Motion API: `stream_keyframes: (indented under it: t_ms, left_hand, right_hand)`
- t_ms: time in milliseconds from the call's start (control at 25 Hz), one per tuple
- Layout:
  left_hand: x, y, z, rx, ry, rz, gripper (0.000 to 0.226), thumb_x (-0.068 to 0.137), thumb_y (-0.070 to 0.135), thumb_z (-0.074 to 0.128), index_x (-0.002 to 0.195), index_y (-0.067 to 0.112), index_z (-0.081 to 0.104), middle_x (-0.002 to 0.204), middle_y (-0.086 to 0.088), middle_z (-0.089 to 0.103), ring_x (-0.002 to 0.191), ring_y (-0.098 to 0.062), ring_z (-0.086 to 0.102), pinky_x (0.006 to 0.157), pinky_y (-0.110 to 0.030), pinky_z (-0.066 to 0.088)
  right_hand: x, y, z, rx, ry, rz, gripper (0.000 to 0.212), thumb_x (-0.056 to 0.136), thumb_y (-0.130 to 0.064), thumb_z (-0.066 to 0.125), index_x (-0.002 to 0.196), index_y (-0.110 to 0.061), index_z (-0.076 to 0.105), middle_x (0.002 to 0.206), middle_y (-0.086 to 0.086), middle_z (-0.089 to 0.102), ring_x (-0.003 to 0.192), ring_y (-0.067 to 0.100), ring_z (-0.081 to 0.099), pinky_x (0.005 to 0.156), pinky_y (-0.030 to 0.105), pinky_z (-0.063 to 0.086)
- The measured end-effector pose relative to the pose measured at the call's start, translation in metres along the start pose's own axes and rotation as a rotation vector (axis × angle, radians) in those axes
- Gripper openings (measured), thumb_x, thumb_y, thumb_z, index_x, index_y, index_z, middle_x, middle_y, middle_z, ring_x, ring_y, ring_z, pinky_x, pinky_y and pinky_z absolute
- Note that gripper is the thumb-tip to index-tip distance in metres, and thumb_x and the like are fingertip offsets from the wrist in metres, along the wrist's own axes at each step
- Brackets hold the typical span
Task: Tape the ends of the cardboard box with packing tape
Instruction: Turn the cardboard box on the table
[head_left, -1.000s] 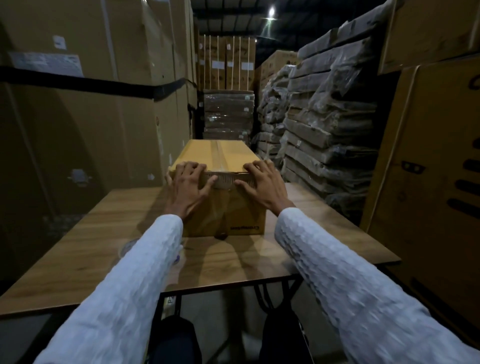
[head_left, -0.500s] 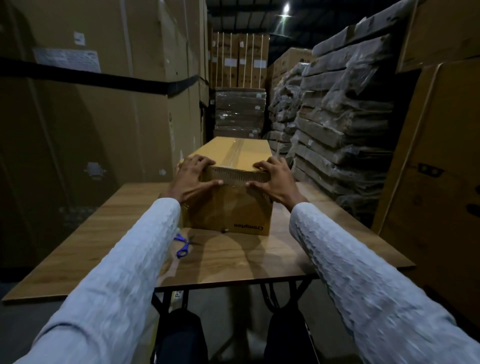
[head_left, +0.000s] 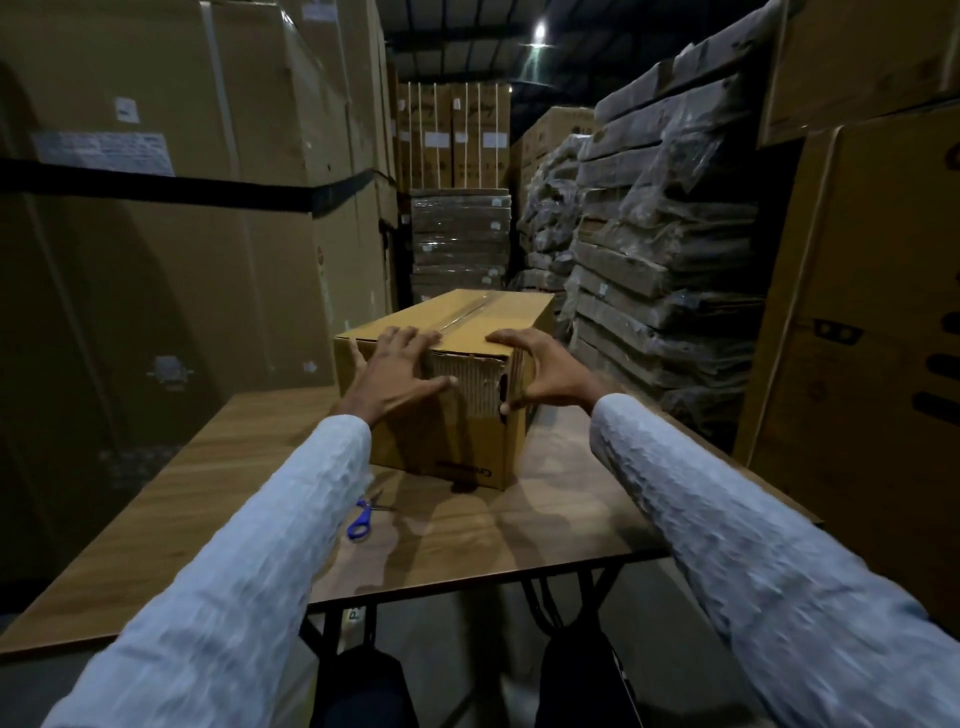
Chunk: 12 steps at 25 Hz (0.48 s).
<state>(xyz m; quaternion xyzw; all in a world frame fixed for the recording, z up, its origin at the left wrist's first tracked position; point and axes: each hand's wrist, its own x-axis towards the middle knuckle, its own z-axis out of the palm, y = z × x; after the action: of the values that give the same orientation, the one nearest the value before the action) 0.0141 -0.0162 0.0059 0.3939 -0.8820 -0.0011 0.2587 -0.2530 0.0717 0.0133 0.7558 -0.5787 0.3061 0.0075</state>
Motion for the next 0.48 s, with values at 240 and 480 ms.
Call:
stream_keyframes:
  t_ms: [240,480]
  left_hand:
    - [-0.004,0.008,0.014,-0.063,0.094,-0.016,0.096,0.065,0.095,0.046,0.145,0.042,0.045,0.154,-0.004,0.036,0.151,-0.029,0.016,0.114,-0.075,-0.013]
    - [-0.003,-0.010,0.011,-0.138,0.105,-0.013,0.093,0.060,0.091,0.056,0.138,0.039,0.053,0.147,-0.006,0.041,0.146,-0.032,0.024,0.117,-0.074,0.000]
  right_hand:
    - [-0.008,0.000,0.005,-0.008,0.022,0.004,0.104,0.059,-0.043,0.097,0.149,-0.033,0.044,0.155,-0.002,0.043,0.144,0.018,0.037,0.119,0.047,0.034]
    - [-0.006,-0.016,0.008,0.046,-0.013,0.028,0.103,0.062,-0.033,0.097,0.151,-0.030,0.044,0.158,-0.002,0.041,0.149,0.020,0.031,0.118,0.038,0.026]
